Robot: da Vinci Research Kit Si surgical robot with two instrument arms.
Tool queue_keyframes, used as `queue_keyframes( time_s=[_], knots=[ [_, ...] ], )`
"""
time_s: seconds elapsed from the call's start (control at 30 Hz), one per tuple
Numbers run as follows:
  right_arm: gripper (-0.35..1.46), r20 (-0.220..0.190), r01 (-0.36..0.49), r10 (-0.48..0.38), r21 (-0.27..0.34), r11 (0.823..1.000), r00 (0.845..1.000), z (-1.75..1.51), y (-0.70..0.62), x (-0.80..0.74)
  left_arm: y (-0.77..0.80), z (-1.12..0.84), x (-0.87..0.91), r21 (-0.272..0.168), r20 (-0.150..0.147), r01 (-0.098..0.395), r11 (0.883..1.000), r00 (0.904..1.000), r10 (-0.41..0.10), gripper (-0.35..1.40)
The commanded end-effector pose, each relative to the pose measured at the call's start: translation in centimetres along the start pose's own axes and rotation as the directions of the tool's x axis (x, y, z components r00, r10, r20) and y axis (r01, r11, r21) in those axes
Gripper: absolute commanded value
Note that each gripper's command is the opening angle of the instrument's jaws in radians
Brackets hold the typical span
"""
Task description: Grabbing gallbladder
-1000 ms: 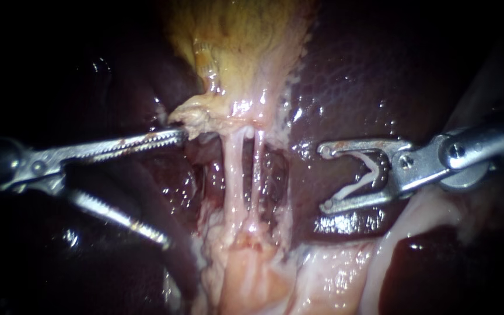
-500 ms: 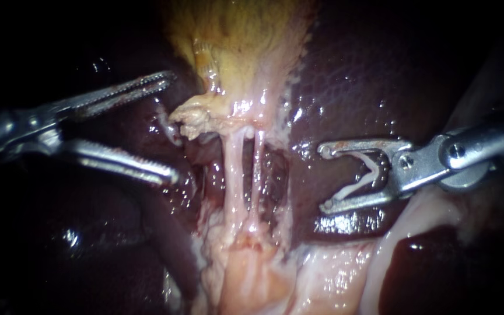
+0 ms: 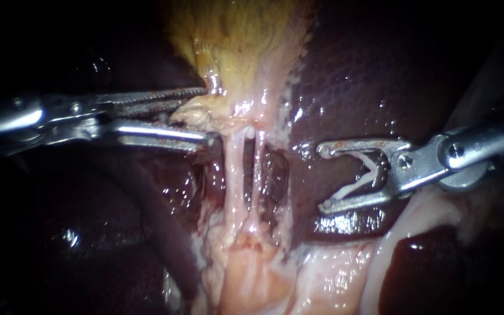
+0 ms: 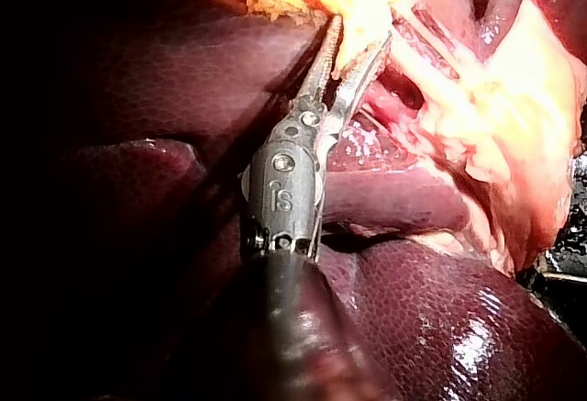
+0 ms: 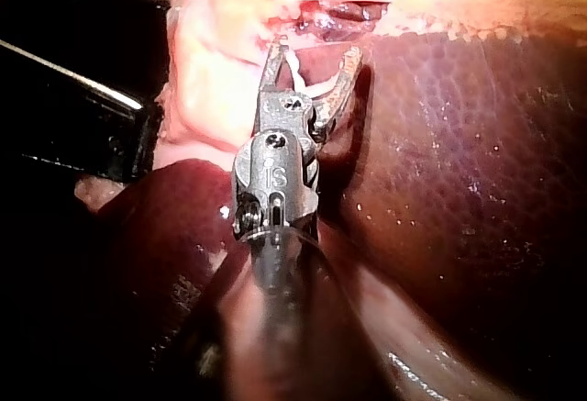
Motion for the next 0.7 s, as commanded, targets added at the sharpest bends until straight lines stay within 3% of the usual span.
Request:
queue_keyframes(
  time_s=[0.03, 0.17, 0.27, 0.53, 0.7],
  knots=[
    [0.50, 0.000, 0.000, 0.000, 0.000, 1.000, 1.000, 0.00, 0.00, 0.00, 0.00, -0.01, 0.00, -0.001, -0.001, 0.006, 1.000, 1.0000, -0.006, -0.06],
    [0.50, 0.000, 0.000, 0.000, 0.000, 1.000, 1.000, 0.00, 0.00, 0.00, -0.02, -0.06, 0.00, -0.007, 0.017, 0.005, 1.000, 0.9998, -0.005, -0.15],
    [0.50, 0.000, 0.000, 0.000, 0.000, 1.000, 1.000, 0.00, 0.00, 0.00, -0.04, -0.08, -0.01, -0.009, 0.047, 0.009, 1.000, 0.9989, -0.008, -0.35],
    [0.50, 0.000, 0.000, 0.000, 0.000, 1.000, 1.000, 0.00, 0.00, 0.00, -0.03, -0.20, 0.03, -0.010, 0.077, 0.062, 0.998, 0.9952, -0.061, -0.35],
    [0.50, 0.000, 0.000, 0.000, 0.001, 1.000, 1.000, 0.00, 0.00, -0.01, 0.01, -0.45, 0.27, -0.021, 0.081, 0.086, 0.996, 0.9931, -0.085, -0.35]
  ],
)
